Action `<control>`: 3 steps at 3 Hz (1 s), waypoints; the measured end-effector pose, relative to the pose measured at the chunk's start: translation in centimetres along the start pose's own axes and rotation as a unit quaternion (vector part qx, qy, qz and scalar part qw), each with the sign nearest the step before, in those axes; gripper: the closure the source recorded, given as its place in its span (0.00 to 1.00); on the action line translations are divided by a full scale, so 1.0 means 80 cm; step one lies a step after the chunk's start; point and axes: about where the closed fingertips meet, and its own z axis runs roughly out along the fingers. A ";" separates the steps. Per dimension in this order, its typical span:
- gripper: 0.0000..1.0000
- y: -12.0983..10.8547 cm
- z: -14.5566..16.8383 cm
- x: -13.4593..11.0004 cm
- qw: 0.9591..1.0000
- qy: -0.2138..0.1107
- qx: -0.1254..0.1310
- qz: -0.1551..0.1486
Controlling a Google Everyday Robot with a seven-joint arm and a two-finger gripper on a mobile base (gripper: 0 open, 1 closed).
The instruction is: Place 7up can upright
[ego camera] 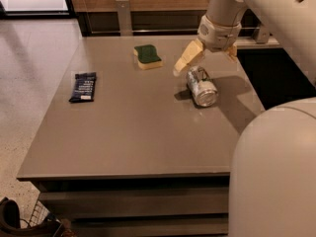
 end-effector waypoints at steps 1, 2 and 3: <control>0.00 0.006 0.015 -0.001 1.000 0.010 0.003 0.000; 0.00 0.009 0.027 0.001 1.000 0.015 0.000 0.002; 0.08 0.009 0.039 0.010 1.000 0.023 -0.006 0.011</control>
Offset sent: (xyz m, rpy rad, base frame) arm -0.0186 0.0067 -0.0280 -0.0231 0.0833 -0.0027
